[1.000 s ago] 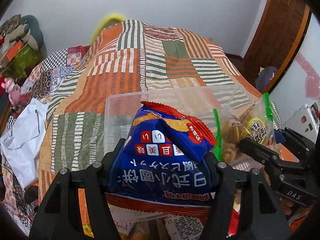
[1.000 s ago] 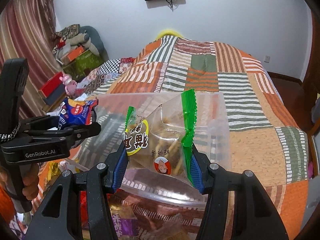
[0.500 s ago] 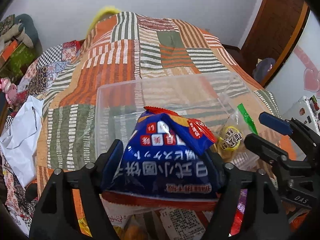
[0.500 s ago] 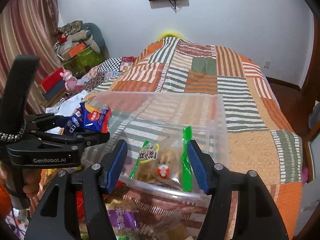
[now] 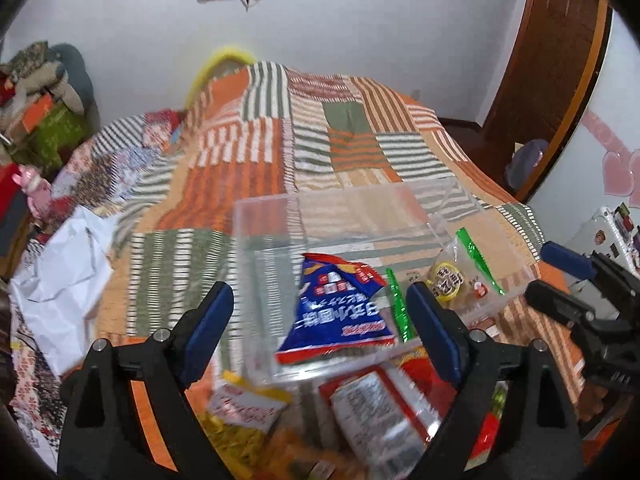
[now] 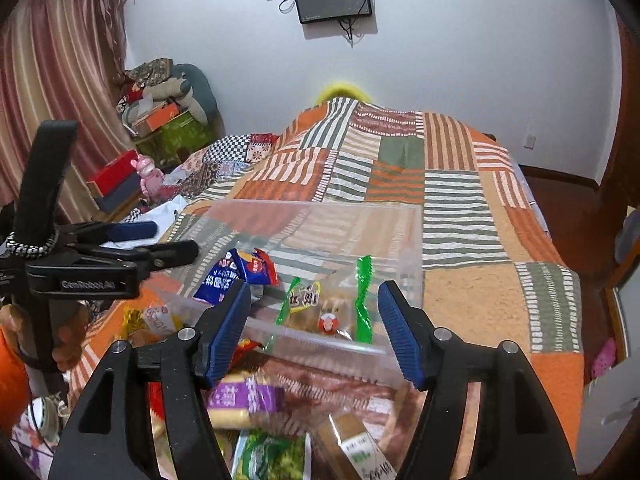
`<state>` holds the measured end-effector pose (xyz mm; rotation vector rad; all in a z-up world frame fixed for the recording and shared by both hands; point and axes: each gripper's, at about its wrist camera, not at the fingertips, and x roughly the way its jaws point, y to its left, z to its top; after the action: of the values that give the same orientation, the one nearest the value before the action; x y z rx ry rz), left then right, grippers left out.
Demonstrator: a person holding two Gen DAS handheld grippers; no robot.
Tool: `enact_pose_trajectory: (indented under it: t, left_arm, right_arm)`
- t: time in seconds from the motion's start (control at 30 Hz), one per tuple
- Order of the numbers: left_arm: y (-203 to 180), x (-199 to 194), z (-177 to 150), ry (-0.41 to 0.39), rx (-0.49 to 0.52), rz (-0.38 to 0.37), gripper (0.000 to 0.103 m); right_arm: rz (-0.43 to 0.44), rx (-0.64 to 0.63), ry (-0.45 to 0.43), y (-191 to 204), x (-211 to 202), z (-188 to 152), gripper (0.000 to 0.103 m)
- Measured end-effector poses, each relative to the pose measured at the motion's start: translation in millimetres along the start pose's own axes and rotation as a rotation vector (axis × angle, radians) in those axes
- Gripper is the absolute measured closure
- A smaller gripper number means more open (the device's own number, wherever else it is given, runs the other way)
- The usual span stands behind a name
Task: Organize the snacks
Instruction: 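Lower both bags into the clear box and open both tools, then grasp the orange-wrapped pastry bar with the left tool while the right grasps the cracker roll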
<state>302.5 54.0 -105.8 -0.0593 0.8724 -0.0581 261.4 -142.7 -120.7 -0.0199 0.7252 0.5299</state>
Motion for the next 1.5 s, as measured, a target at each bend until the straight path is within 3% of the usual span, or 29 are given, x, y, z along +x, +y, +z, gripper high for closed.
enact_pose_trajectory:
  t: [0.33, 0.67, 0.93, 1.3, 1.5]
  left_arm:
    - [17.7, -54.6, -36.8, -0.062, 0.005, 0.05, 0.014]
    - [41.3, -73.2, -89.1, -0.016, -0.01, 0.1, 0.014]
    - [57.5, -62.0, -128.9, 0.04, -0.036, 0.143, 0.014]
    - [70.9, -27.8, -151.0, 0.121, -0.12, 0.109, 0.014]
    - [75.9, -10.1, -165.2, 0.172, -0.15, 0.091, 0.014]
  right_arm:
    - [-0.022, 0.009, -0.015, -4.1, -30.6, -21.6, 0.037]
    - [-0.034, 0.025, 0.024, -7.6, -39.4, -49.1, 0.036]
    - [-0.066, 0.025, 0.082, -15.6, -32.5, -74.5, 0.036]
    - [-0.077, 0.063, 0.177, -32.8, -8.3, -95.0, 0.036]
    - [-0.08, 0.045, 0.185, -29.5, -2.5, -97.5, 0.037]
